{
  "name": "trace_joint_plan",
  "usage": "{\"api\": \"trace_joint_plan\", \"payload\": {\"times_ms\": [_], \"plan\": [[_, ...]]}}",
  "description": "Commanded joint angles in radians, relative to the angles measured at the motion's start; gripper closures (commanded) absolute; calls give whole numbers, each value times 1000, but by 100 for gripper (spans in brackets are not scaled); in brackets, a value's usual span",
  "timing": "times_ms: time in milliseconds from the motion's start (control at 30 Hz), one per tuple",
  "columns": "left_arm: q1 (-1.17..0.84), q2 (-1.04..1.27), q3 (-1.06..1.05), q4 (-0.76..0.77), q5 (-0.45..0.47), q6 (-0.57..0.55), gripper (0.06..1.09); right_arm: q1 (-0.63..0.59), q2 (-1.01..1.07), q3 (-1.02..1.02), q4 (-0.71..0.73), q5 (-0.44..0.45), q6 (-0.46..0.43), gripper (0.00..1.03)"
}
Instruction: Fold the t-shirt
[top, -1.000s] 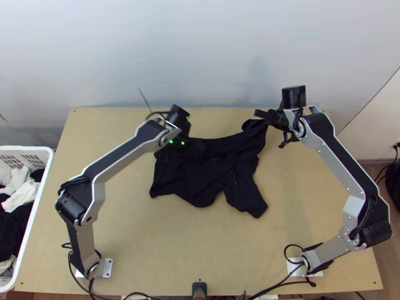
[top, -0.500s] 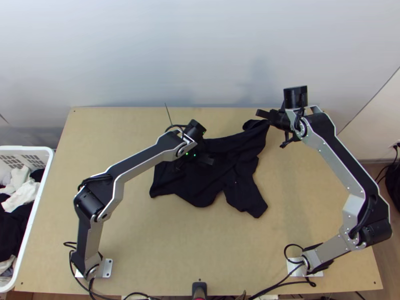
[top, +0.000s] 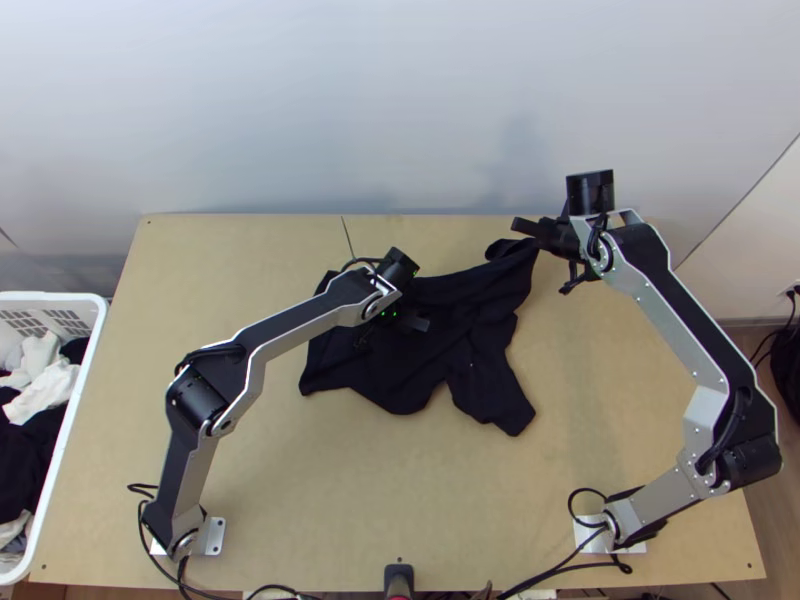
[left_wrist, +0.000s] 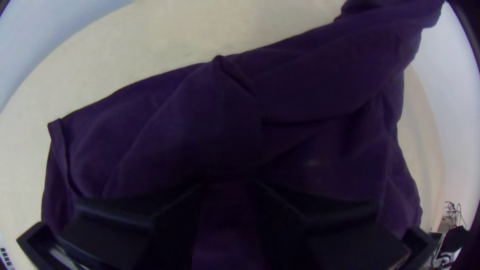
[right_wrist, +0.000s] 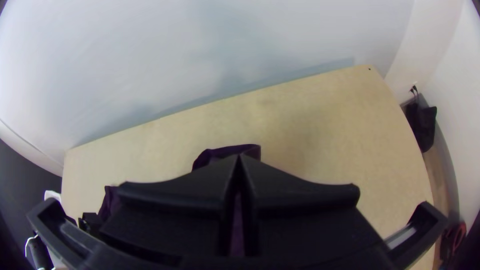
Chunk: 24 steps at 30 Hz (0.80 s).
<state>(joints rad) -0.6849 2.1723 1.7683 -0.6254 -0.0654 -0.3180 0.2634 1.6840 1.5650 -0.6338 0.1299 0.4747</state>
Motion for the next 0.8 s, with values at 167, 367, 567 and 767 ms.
{"api": "trace_joint_plan", "payload": {"times_ms": [167,367,567,767], "plan": [[27,-25,34,78,-77,19,104,-13,-4,23,-14,-1,-2,100],[79,-163,125,1,-74,11,104,-13,-20,101,-38,-1,-2,100],[199,-281,310,-82,-74,-23,104,-16,-21,296,-109,34,-38,100],[263,-367,482,-108,-146,-24,105,-9,-32,489,-141,103,-113,100]]}}
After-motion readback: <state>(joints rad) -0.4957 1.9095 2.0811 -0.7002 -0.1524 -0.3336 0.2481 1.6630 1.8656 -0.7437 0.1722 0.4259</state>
